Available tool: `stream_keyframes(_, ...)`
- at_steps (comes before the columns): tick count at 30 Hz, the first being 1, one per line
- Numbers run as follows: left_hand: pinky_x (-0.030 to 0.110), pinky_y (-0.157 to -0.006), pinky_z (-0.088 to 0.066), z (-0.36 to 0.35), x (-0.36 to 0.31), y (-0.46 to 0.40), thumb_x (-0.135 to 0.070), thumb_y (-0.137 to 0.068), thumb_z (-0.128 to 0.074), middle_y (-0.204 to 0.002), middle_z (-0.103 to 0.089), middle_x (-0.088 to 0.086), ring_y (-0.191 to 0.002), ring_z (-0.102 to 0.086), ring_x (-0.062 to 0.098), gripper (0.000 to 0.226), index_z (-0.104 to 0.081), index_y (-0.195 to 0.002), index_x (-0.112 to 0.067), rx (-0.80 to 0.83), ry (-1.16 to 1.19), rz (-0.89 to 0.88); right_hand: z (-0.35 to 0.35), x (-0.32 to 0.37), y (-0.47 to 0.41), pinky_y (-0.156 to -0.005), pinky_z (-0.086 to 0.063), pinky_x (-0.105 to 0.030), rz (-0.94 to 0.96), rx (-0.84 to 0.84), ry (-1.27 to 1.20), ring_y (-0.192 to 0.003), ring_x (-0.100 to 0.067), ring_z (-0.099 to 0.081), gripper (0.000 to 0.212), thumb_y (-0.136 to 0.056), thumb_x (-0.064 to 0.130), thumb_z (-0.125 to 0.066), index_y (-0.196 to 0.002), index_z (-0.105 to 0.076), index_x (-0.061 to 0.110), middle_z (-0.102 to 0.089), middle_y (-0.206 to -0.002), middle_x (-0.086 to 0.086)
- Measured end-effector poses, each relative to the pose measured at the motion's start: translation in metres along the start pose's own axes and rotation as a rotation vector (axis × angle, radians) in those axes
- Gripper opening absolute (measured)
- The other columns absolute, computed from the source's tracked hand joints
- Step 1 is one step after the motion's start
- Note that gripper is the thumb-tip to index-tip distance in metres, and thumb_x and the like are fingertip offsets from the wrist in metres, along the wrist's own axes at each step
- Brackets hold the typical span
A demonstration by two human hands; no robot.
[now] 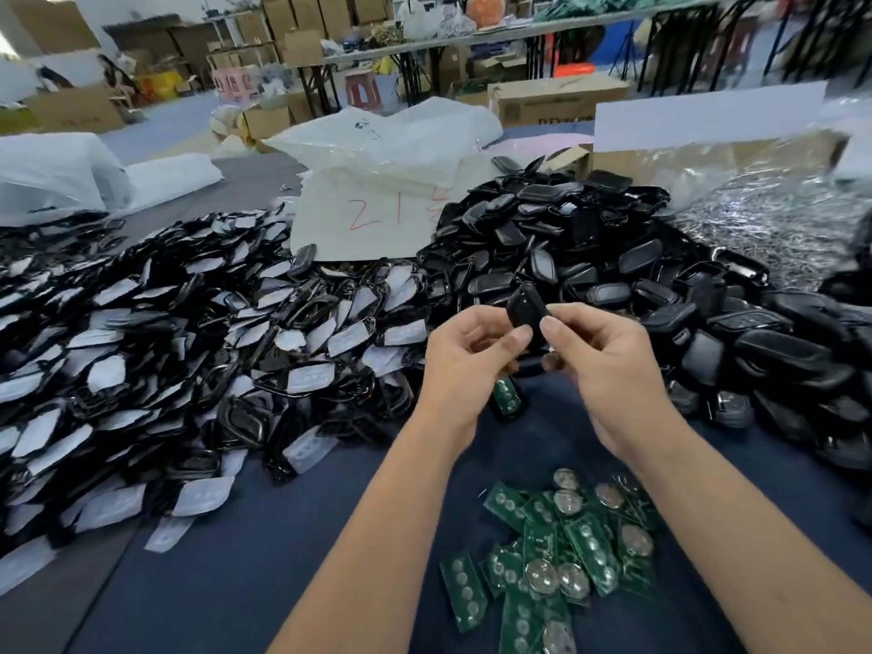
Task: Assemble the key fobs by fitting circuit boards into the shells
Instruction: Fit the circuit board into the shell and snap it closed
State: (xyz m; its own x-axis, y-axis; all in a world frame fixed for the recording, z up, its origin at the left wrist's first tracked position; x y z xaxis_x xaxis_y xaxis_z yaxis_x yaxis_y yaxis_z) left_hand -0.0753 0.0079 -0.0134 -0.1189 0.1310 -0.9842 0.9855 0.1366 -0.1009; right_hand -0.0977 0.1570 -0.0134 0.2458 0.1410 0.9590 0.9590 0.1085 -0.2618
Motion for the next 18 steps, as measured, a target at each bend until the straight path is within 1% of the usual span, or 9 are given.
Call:
stream_keyframes(1, 0.026, -0.07, -0.055, 0.003, -0.002, 0.0, -0.012, -0.094, -0.075, -0.08, -0.073, -0.005, -0.08, -0.068, 0.014, 0.022, -0.074, -0.08, -0.029, -0.005, -0.068, -0.02, 0.001, 0.001, 0.0, -0.065, -0.051, -0.02, 0.025, 0.007, 0.081, -0.075, -0.006, -0.065, 0.018, -0.102, 0.013, -0.064, -0.097, -0.078, 0.023, -0.077, -0.087, 0.007)
stream_keyframes(3, 0.026, -0.07, -0.056, 0.011, -0.007, -0.001, -0.019, -0.093, -0.076, -0.085, -0.075, -0.003, -0.081, -0.069, 0.013, 0.006, -0.075, -0.097, -0.024, -0.025, -0.163, -0.072, 0.006, 0.005, 0.001, -0.061, -0.044, -0.013, 0.104, 0.016, 0.319, -0.064, 0.0, -0.057, 0.021, -0.104, 0.013, -0.062, -0.092, -0.072, 0.027, -0.07, -0.075, 0.016)
stream_keyframes(5, 0.023, -0.074, -0.055, 0.014, -0.012, -0.004, -0.021, -0.091, -0.077, -0.092, -0.074, -0.006, -0.083, -0.067, 0.009, 0.017, -0.074, -0.107, -0.025, -0.003, -0.341, -0.177, 0.004, 0.011, 0.002, -0.061, -0.038, -0.012, 0.204, 0.054, 0.582, -0.066, -0.003, -0.056, 0.016, -0.103, 0.013, -0.063, -0.091, -0.068, 0.023, -0.065, -0.075, 0.013)
stream_keyframes(7, 0.013, -0.072, -0.048, 0.01, -0.017, -0.004, -0.019, -0.088, -0.079, -0.09, -0.072, -0.012, -0.084, -0.065, 0.006, 0.02, -0.075, -0.105, -0.029, 0.03, -0.561, -0.282, 0.002, 0.012, 0.002, -0.061, -0.037, -0.013, 0.23, 0.101, 0.654, -0.069, -0.007, -0.056, 0.013, -0.103, 0.012, -0.063, -0.092, -0.068, 0.019, -0.063, -0.077, 0.008)
stream_keyframes(9, 0.014, -0.071, -0.048, 0.009, -0.018, -0.003, -0.017, -0.087, -0.08, -0.084, -0.071, -0.01, -0.082, -0.066, 0.009, 0.017, -0.076, -0.098, -0.029, 0.026, -0.608, -0.313, 0.0, 0.006, 0.001, -0.061, -0.043, -0.02, 0.169, 0.145, 0.562, -0.067, -0.012, -0.057, 0.015, -0.104, 0.014, -0.061, -0.094, -0.069, 0.019, -0.064, -0.076, 0.002)
stream_keyframes(11, 0.029, -0.075, -0.055, 0.012, -0.014, -0.005, -0.013, -0.087, -0.08, -0.082, -0.071, -0.002, -0.08, -0.067, 0.018, 0.014, -0.075, -0.093, -0.025, 0.013, -0.503, -0.274, 0.002, -0.001, 0.001, -0.076, -0.056, -0.035, 0.045, 0.134, 0.296, -0.08, -0.024, -0.067, 0.016, -0.105, 0.011, -0.06, -0.096, -0.072, 0.018, -0.072, -0.087, -0.008)
stream_keyframes(13, 0.036, -0.077, -0.057, 0.013, -0.01, -0.005, -0.009, -0.088, -0.079, -0.082, -0.071, 0.009, -0.079, -0.067, 0.024, 0.013, -0.075, -0.089, -0.021, -0.021, -0.344, -0.204, 0.003, -0.007, 0.001, -0.085, -0.058, -0.036, -0.056, 0.067, -0.031, -0.092, -0.023, -0.07, 0.018, -0.102, 0.005, -0.061, -0.098, -0.076, 0.015, -0.076, -0.095, -0.008)
stream_keyframes(15, 0.027, -0.072, -0.054, 0.007, -0.004, -0.002, -0.006, -0.089, -0.077, -0.076, -0.069, 0.007, -0.074, -0.064, 0.015, 0.013, -0.072, -0.087, -0.018, -0.05, -0.165, -0.116, 0.001, -0.011, 0.001, -0.087, -0.059, -0.031, -0.117, 0.03, -0.272, -0.097, -0.021, -0.07, 0.019, -0.1, 0.001, -0.062, -0.1, -0.077, 0.013, -0.076, -0.098, -0.009)
stream_keyframes(18, 0.021, -0.067, -0.051, -0.001, 0.001, 0.001, -0.008, -0.091, -0.076, -0.073, -0.068, 0.0, -0.068, -0.063, 0.009, 0.013, -0.07, -0.083, -0.017, -0.026, -0.079, -0.063, 0.003, -0.01, 0.001, -0.085, -0.06, -0.031, -0.103, -0.013, -0.355, -0.096, -0.023, -0.074, 0.022, -0.096, -0.003, -0.064, -0.098, -0.079, 0.013, -0.078, -0.099, -0.012)
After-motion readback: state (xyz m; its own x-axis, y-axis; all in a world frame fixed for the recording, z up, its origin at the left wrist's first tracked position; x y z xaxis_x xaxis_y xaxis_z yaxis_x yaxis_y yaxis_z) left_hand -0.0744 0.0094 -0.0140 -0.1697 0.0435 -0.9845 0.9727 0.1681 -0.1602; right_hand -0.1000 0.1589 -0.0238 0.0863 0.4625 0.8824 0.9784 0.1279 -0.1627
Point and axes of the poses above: each hand's wrist, its own y-axis away from the middle knuckle, its own z-axis out of the back of the hand, x = y × z, the point moved 7 cm from there along -y, towards the middle knuckle
